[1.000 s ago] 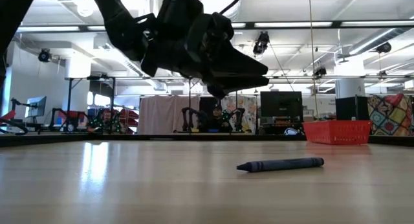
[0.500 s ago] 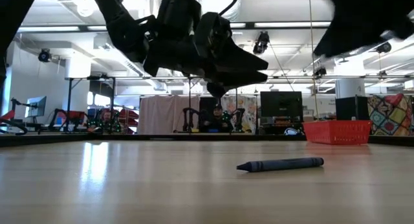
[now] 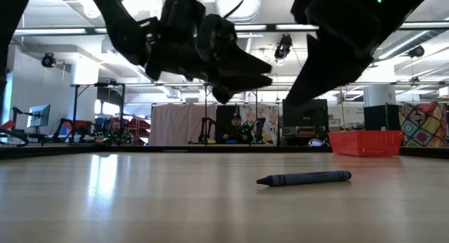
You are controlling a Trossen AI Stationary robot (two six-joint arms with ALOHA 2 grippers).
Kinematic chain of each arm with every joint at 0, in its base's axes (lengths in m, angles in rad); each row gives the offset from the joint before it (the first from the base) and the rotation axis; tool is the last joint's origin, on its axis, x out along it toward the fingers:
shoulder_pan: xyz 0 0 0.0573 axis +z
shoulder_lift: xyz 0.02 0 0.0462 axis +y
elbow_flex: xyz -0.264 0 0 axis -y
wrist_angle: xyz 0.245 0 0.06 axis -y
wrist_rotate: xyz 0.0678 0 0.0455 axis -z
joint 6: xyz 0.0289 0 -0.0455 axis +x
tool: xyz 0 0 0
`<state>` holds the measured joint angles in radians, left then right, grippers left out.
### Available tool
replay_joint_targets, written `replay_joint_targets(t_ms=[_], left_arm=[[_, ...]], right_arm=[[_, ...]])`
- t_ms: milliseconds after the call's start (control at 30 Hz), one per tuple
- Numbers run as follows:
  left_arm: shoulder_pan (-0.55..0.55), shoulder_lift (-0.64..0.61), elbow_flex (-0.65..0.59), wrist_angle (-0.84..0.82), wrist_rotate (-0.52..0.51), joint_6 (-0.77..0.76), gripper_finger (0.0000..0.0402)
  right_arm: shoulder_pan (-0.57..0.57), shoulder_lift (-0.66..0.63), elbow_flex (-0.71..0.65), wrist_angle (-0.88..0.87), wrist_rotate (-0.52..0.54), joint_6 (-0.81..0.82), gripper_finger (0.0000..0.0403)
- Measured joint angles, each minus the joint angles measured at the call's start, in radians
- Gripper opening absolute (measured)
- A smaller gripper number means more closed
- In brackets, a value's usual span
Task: Sort crayons
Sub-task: Put the blue crayon into the red bin
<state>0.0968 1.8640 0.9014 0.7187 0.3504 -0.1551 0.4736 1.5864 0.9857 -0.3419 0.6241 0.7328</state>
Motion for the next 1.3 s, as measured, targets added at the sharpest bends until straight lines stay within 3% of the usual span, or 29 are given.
replay_joint_targets(t_ms=[233,400,633,833,1133,1300], left_arm=[[0.024,-0.156,-0.114,0.011,-0.051,0.048,0.0168],[0.022,-0.287,-0.219,0.006,-0.112,0.107,0.0168],[0.023,-0.461,-0.341,0.009,-0.214,0.154,0.0168],[0.023,-0.543,-0.398,0.005,-0.238,0.154,0.0168],[0.023,-0.575,-0.427,0.004,-0.238,0.147,0.0168],[0.023,-0.573,-0.427,-0.004,-0.239,0.153,0.0168]], right_arm=[[-0.078,0.003,-0.079,0.236,-0.322,-0.166,0.0130],[-0.108,0.049,-0.095,0.264,-0.401,-0.207,0.0138],[-0.098,0.149,-0.092,0.368,-0.629,-0.252,0.0167],[-0.095,0.226,-0.057,0.378,-0.645,-0.291,0.0155],[-0.085,0.250,-0.050,0.346,-0.632,-0.378,0.0033],[-0.074,0.224,-0.050,0.274,-0.522,-0.362,0.0015]])
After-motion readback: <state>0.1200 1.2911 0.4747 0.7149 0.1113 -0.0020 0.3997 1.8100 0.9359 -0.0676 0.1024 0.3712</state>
